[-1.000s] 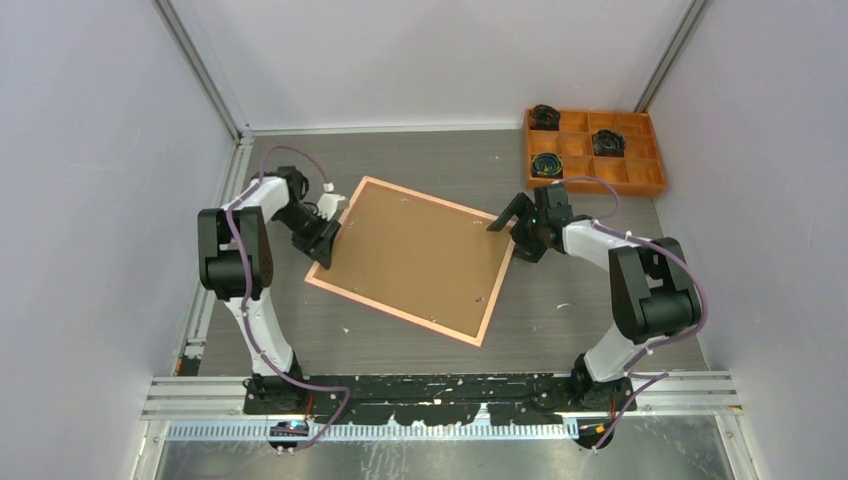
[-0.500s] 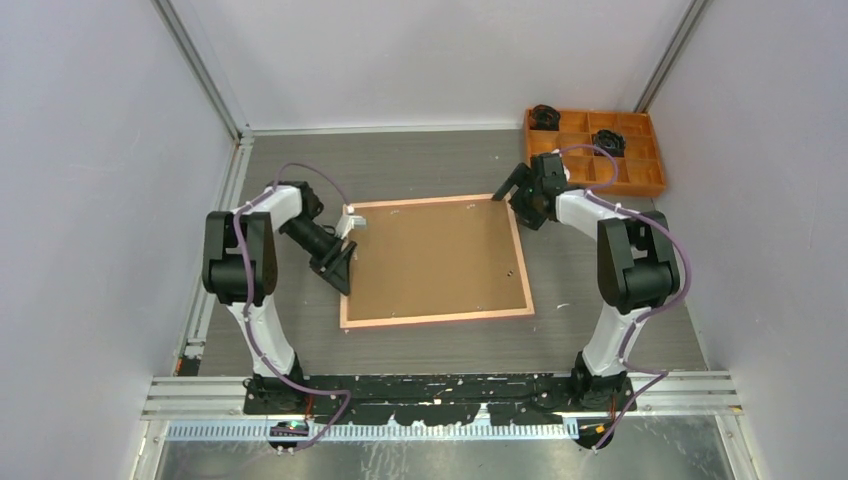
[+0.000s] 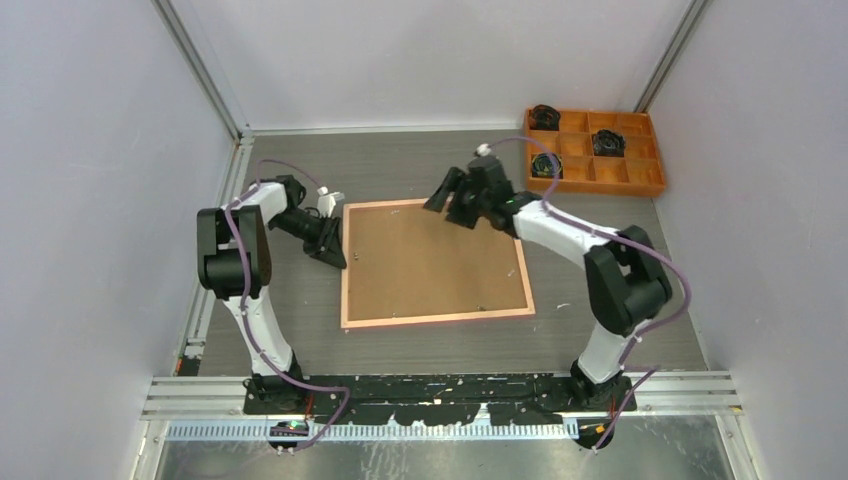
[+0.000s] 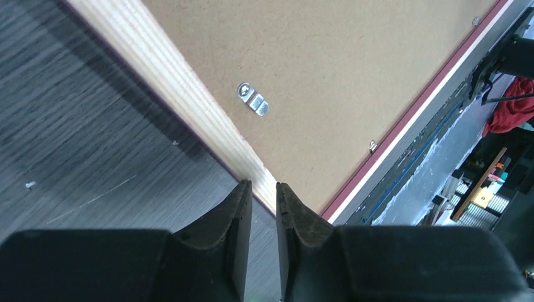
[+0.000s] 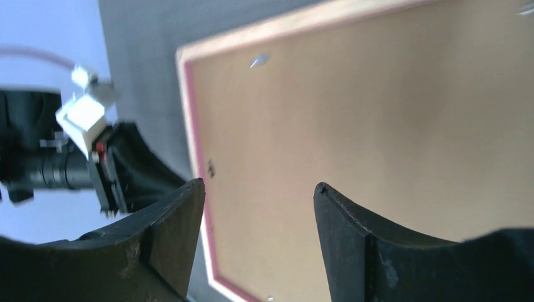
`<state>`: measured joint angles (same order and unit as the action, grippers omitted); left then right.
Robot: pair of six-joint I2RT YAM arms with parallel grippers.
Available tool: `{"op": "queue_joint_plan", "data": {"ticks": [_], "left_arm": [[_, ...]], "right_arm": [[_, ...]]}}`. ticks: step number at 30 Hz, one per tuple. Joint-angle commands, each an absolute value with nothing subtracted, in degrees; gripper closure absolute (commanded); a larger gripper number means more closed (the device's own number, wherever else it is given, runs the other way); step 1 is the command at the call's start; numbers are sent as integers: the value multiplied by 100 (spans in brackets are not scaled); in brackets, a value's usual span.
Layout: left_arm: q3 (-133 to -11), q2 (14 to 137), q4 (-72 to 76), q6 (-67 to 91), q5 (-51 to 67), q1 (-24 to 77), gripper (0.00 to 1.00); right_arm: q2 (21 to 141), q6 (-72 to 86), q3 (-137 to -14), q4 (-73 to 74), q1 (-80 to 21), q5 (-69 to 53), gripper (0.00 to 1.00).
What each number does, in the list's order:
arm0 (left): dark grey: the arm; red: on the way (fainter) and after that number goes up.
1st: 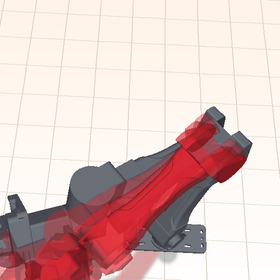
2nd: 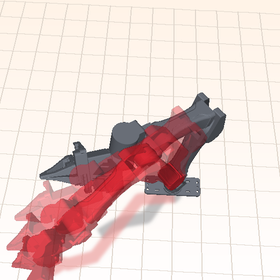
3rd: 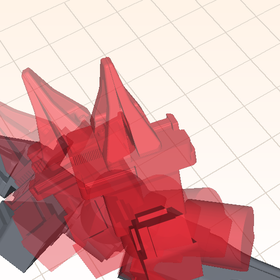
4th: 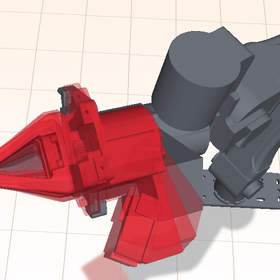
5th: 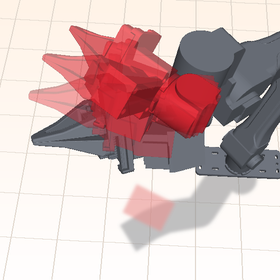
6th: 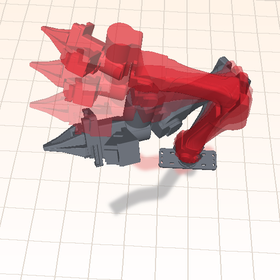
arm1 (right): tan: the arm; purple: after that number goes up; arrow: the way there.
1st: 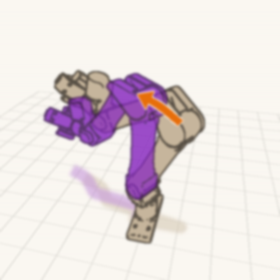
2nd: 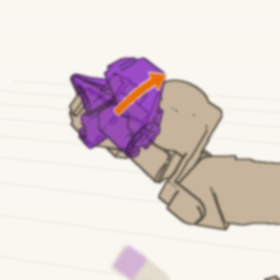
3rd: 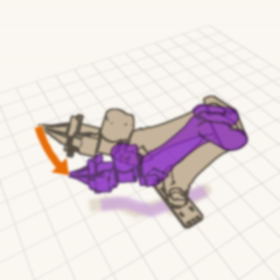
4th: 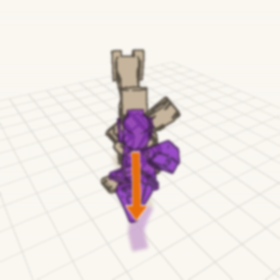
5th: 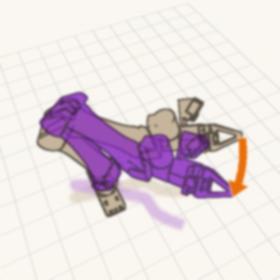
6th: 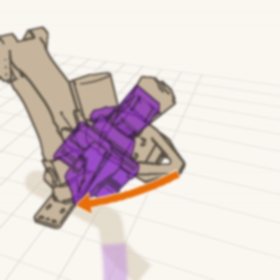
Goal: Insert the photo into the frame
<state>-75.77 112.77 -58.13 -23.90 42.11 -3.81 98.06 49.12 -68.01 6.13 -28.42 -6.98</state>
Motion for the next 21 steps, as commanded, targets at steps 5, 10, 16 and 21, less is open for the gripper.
{"op": "queue_joint_plan", "data": {"ticks": [5, 10, 16, 21], "left_arm": [[-7483, 11451, -5337, -1925, 3985, -333, 89], [-7425, 11506, -5317, -1952, 3969, -325, 90], [-7416, 11567, -5281, -1931, 3938, -325, 91], [-7394, 11594, -5232, -1874, 3946, -325, 92]], "right_arm": [[11120, 5516, -7527, -441, -4031, -1506, 36], [11702, 5623, -7909, -565, -4405, -1568, 37], [12161, 5795, -8202, -690, -4562, -1657, 38], [12481, 5899, -8482, -704, -4659, -1729, 42]]}}
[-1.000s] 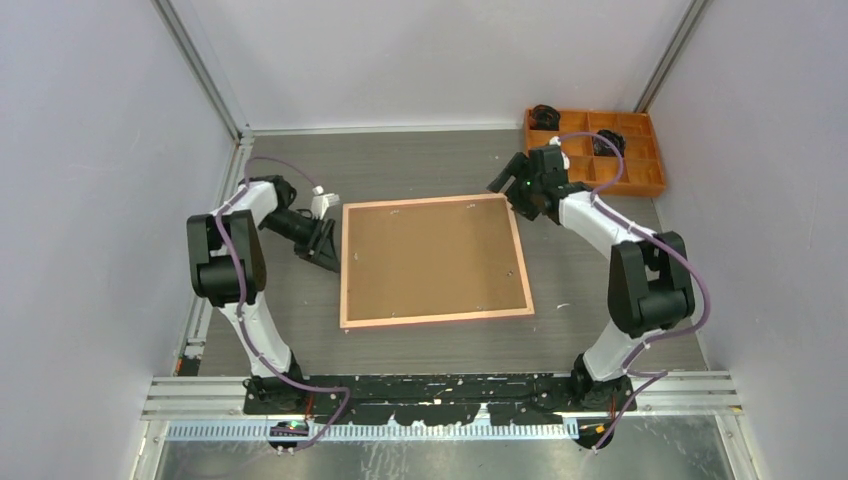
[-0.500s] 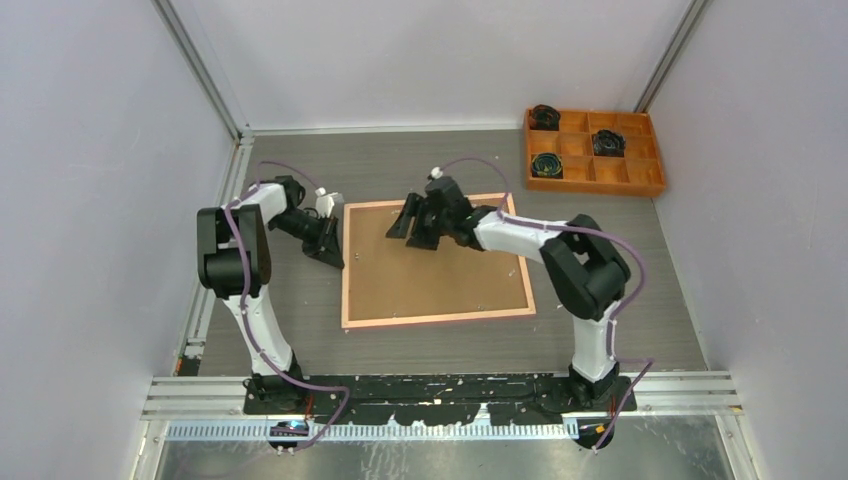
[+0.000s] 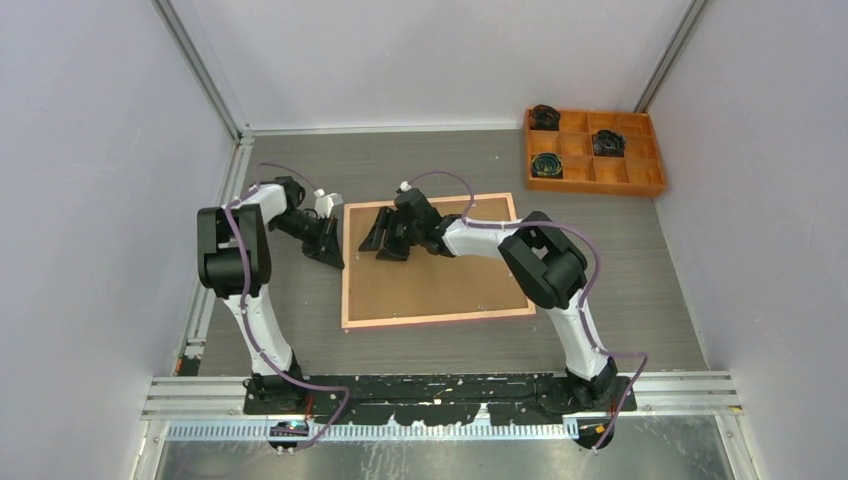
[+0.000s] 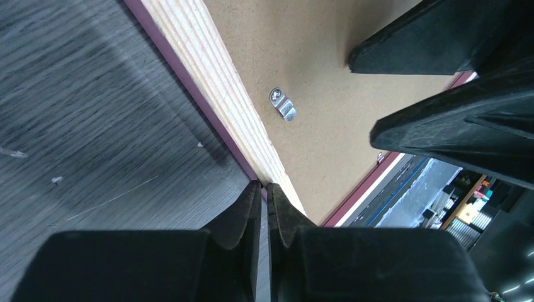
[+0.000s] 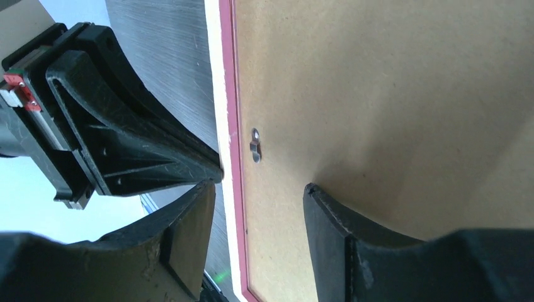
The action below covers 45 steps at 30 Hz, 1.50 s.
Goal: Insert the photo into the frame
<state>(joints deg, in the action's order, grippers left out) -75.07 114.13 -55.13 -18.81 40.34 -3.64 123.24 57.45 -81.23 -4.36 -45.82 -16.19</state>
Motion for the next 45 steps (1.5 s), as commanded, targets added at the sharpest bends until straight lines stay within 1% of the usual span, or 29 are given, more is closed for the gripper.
{"op": "queue_joint_plan", "data": {"ticks": [1, 21, 31, 38, 45], "left_arm": [[-7396, 11591, -5230, -1865, 3945, -325, 92], [-7402, 11584, -5185, -1825, 3913, -316, 93], [-7397, 11580, -5168, -1842, 3926, -316, 94], [-7408, 11587, -5161, -1853, 3930, -312, 94], [-7434, 11597, -5177, -1837, 3943, -291, 94]], "right_arm": [[12535, 5913, -8520, -696, -4665, -1738, 43], [13203, 6216, -9064, -738, -4806, -1950, 49], [13360, 6370, -9182, -731, -4836, -1944, 50], [13492, 6533, -9262, -738, -4838, -1856, 50], [13525, 6733, -9188, -779, -4835, -1520, 50]]}}
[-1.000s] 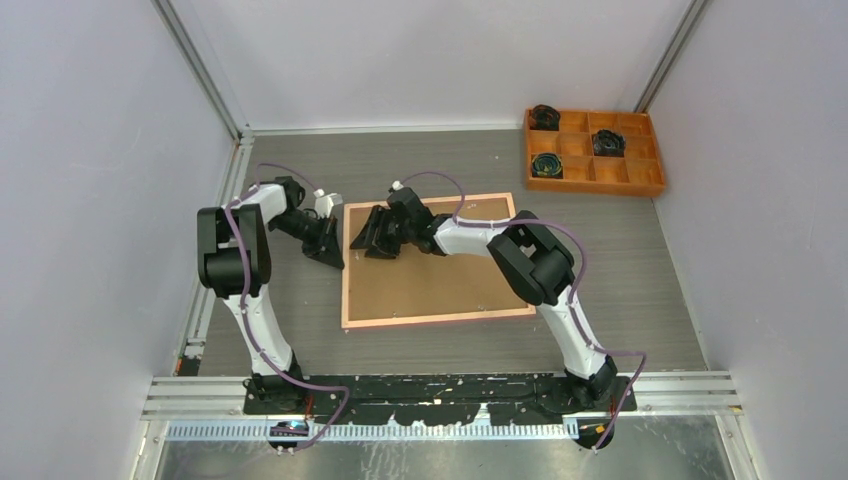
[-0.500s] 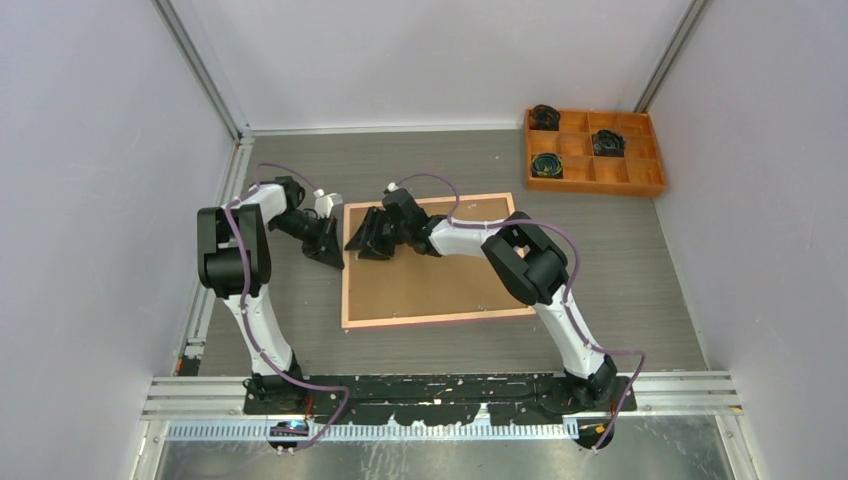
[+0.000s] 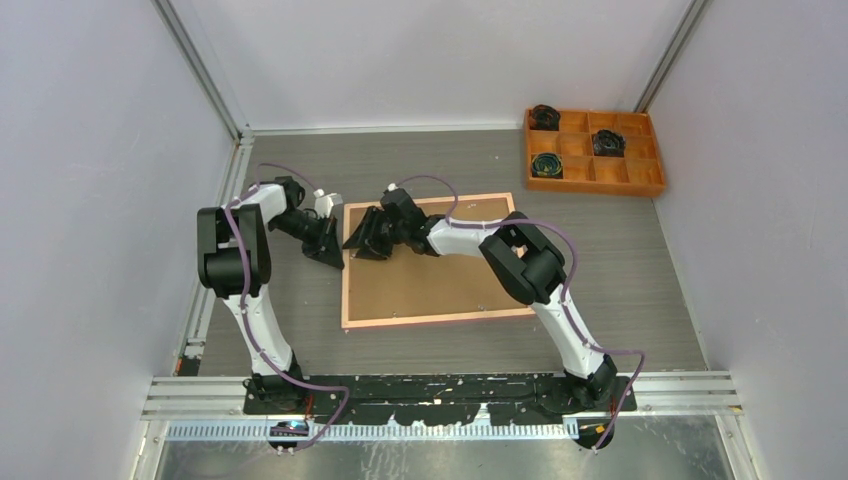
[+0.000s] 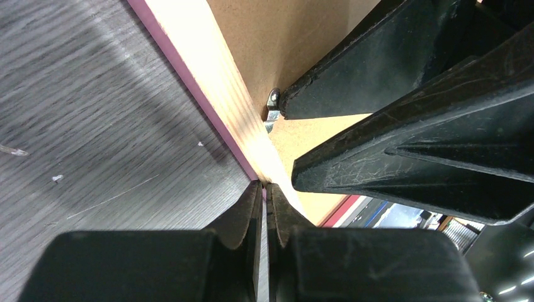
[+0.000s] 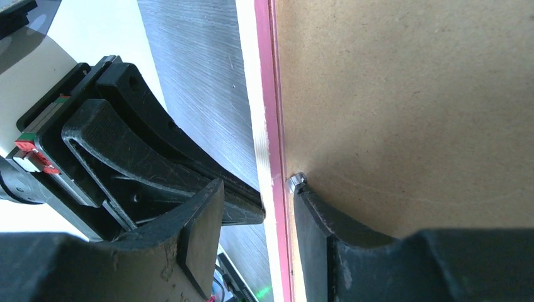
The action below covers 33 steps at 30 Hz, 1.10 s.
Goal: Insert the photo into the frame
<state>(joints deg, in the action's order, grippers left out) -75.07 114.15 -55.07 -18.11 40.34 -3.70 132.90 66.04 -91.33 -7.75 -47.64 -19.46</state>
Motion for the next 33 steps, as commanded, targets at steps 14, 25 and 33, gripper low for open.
{"op": "queue_joint_plan", "data": {"ticks": [14, 25, 33], "left_arm": [[-7484, 11624, -5221, -1873, 3958, -237, 95], [-7649, 11477, -5593, -2125, 3951, -253, 94], [-7572, 11125, -5858, -2503, 3742, -282, 91]], "right_arm": [[13577, 6970, -9151, -966, -4839, -1243, 50], [12086, 6555, -8101, -1211, -4491, -1397, 42], [9787, 5620, -6177, -335, -2901, -470, 20]]}}
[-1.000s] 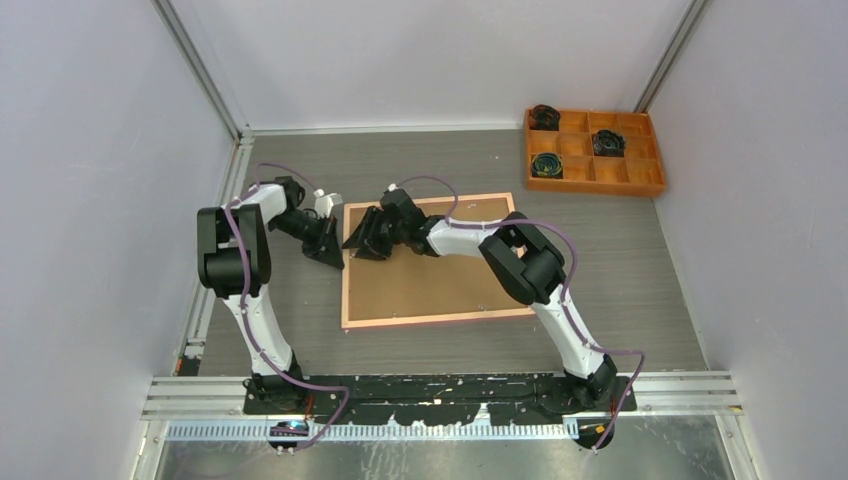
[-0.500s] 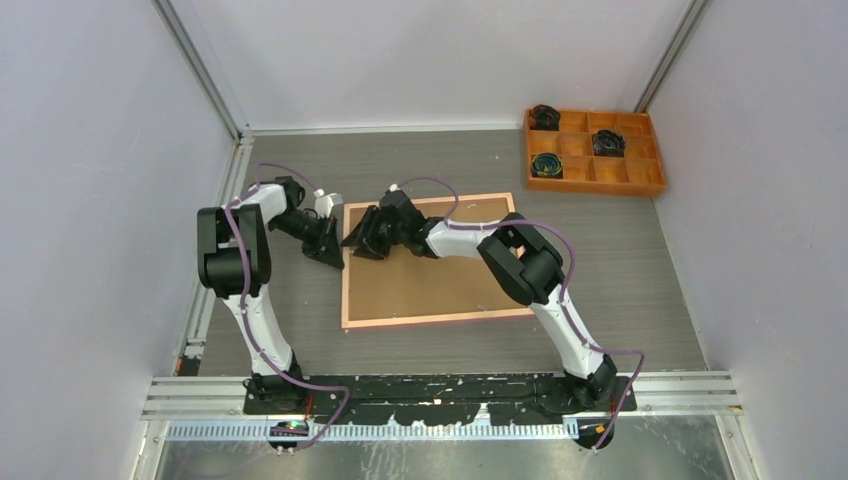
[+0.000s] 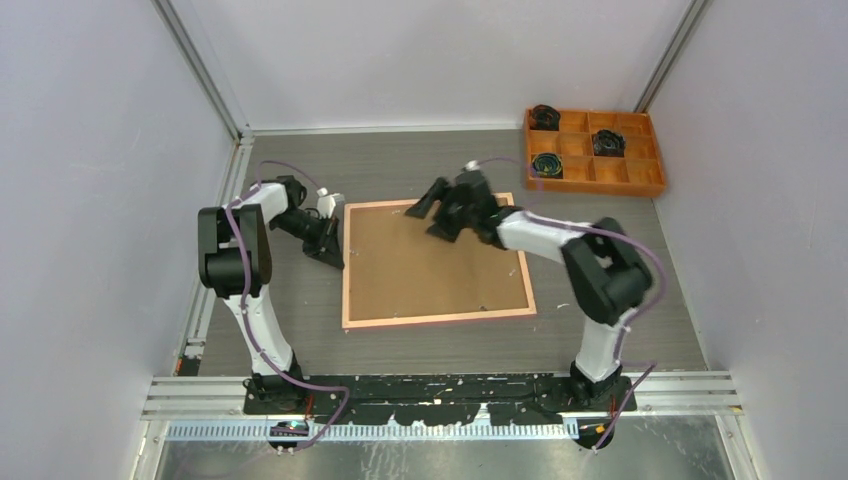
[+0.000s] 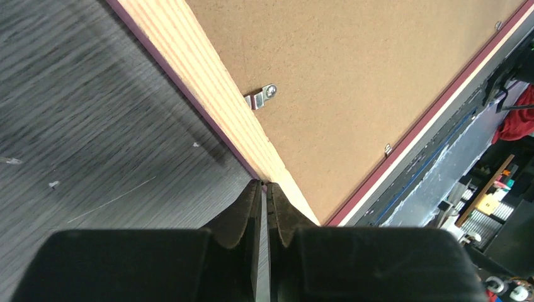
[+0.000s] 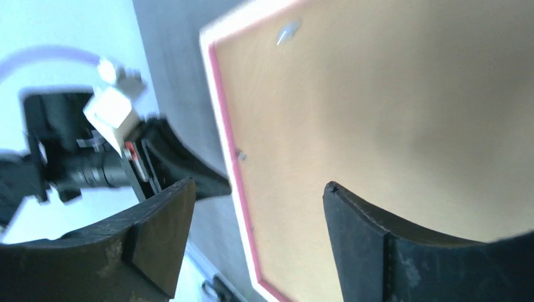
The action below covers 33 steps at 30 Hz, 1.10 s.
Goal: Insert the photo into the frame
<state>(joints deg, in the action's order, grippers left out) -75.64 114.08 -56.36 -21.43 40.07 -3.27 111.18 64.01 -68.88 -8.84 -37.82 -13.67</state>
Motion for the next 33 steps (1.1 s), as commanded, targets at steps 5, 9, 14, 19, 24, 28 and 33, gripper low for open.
{"op": "queue_joint_plan", "data": {"ticks": [5, 9, 14, 19, 24, 28, 33], "left_arm": [[-7428, 10872, -6020, -2789, 3600, -286, 87], [-7257, 10646, -6073, -2978, 3520, -289, 83], [-7045, 10506, -5988, -3061, 3412, -201, 79], [-6702, 10512, -5637, -2842, 3157, 279, 79], [-6474, 10503, -5360, -2617, 2973, 676, 81], [-6333, 10441, -5326, -2529, 2931, 1039, 81], [-6313, 10313, -5368, -2401, 2999, 1893, 78]], "right_arm": [[8640, 5011, -5293, 474, -1830, 644, 11], [8268, 4967, -4613, 305, -1206, 1021, 9], [8520, 4980, -4370, 31, -923, 918, 9], [9309, 5220, -4608, -506, -922, 273, 9], [10202, 5499, -5255, -841, -1229, -207, 10], [11169, 5614, -6514, -666, -1643, -512, 11], [12545, 5483, -8717, 108, -2149, -891, 11]]}}
